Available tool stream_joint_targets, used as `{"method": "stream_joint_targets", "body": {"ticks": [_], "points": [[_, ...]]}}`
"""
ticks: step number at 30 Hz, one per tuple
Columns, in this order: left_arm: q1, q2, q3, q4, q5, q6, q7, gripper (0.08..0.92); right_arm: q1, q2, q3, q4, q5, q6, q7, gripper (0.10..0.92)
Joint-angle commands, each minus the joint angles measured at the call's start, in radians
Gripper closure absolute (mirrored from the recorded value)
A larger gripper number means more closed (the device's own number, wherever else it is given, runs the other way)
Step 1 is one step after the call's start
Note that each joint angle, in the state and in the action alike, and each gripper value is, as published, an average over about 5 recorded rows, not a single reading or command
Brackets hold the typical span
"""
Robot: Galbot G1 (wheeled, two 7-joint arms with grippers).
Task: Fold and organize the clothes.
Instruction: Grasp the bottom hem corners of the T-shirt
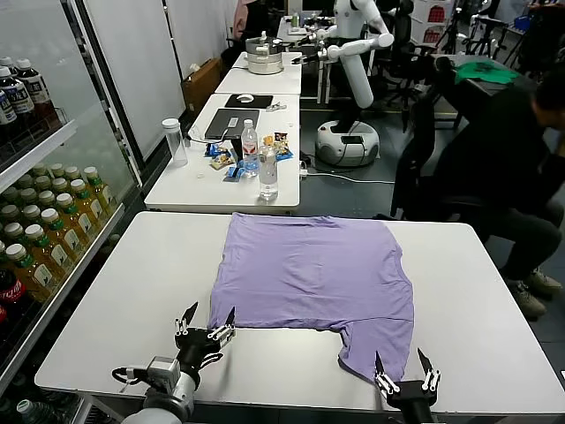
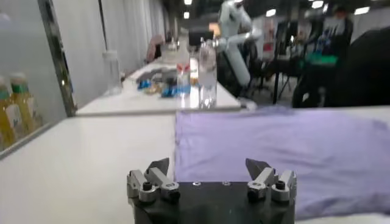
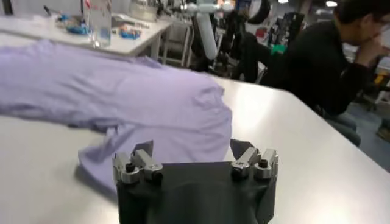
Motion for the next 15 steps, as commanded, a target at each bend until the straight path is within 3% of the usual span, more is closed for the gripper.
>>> {"method": "stream_joint_targets", "body": {"ticks": [1,7,15], "points": [[-0.059,0.005,0.008,0.088,-0.006,0.088,-0.017,0.177,-0.006,0.004,-0.004,-0.024,-0.004,-0.023,0.017,0.203],[-0.068,0.001,0.013,0.106,-0.027,0.086,-0.019,0.213,0.003,0.023,-0.029,-0.049,0.028,-0.019,0.022,0.252],[-0.073,0.001,0.02,0.124,-0.068,0.086,-0.023,0.441,0.001,0.026,-0.042,-0.054,0.098,-0.037,0.012,0.474]]}}
